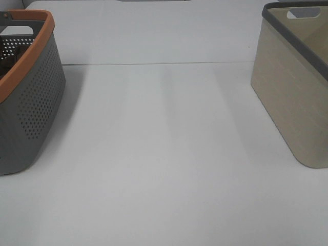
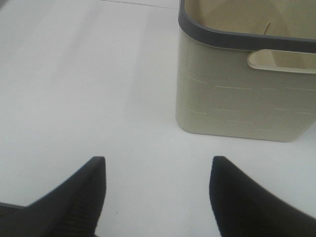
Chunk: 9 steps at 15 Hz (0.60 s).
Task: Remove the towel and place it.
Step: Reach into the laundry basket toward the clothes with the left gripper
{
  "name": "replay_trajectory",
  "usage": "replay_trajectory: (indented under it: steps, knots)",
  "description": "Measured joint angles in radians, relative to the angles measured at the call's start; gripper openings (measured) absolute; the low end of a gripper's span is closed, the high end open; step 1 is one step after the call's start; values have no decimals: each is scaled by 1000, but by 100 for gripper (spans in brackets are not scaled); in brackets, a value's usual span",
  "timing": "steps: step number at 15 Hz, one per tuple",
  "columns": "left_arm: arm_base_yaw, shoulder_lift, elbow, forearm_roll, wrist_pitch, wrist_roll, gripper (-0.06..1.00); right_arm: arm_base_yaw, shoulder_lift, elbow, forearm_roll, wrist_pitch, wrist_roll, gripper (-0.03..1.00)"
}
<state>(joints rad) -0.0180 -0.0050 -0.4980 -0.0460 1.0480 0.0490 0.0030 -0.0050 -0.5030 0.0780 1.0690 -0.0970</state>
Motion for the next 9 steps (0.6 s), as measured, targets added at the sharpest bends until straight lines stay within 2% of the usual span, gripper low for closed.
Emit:
replay_trajectory:
  steps: [9]
  knots:
    - [0,0,0,0,0,0,89,0,0,0,0,0,0,60]
